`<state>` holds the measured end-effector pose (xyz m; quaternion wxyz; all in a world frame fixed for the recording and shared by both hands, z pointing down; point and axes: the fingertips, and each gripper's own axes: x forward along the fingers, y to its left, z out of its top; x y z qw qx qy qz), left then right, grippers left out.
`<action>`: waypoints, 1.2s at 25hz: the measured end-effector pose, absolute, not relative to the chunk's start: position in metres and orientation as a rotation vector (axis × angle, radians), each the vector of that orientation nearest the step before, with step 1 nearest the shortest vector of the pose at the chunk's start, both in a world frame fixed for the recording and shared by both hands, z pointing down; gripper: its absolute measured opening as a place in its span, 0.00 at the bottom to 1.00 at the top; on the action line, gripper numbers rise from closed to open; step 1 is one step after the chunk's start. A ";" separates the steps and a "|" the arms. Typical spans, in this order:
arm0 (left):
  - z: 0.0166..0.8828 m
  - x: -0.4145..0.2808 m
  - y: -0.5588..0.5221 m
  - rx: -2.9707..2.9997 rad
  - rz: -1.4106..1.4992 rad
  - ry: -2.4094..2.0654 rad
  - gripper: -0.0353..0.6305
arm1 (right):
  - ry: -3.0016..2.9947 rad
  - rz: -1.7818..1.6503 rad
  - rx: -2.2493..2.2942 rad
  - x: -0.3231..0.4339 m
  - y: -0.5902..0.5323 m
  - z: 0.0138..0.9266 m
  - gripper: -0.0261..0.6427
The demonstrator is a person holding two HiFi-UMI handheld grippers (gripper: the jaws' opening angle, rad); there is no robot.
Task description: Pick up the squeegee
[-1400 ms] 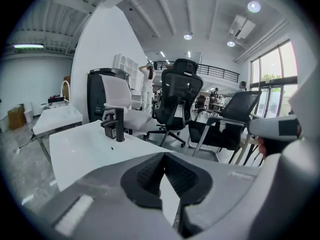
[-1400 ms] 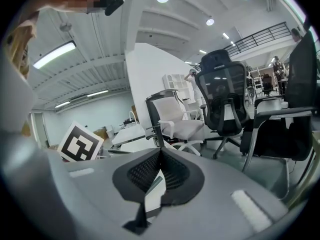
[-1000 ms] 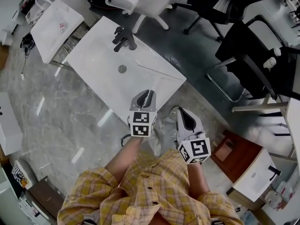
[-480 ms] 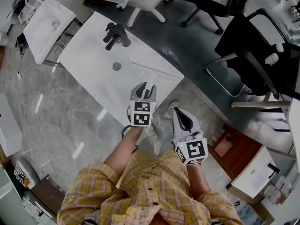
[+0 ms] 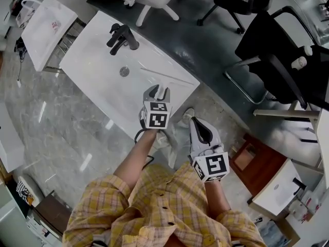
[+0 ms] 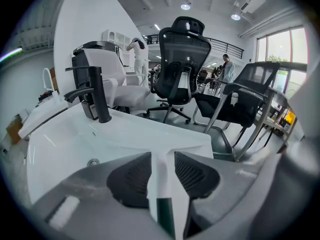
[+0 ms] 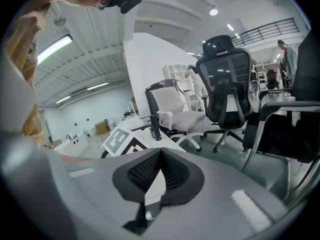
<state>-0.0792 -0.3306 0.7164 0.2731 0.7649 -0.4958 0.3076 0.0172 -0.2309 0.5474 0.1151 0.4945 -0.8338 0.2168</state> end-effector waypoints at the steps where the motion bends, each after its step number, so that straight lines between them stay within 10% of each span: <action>1: 0.719 -0.079 -0.333 2.054 0.836 -1.335 0.25 | -2.441 0.641 1.454 0.018 -0.231 0.548 0.04; 30: 0.722 -0.081 -0.342 1.989 0.827 -1.385 0.18 | -2.348 0.642 1.537 0.053 -0.227 0.552 0.04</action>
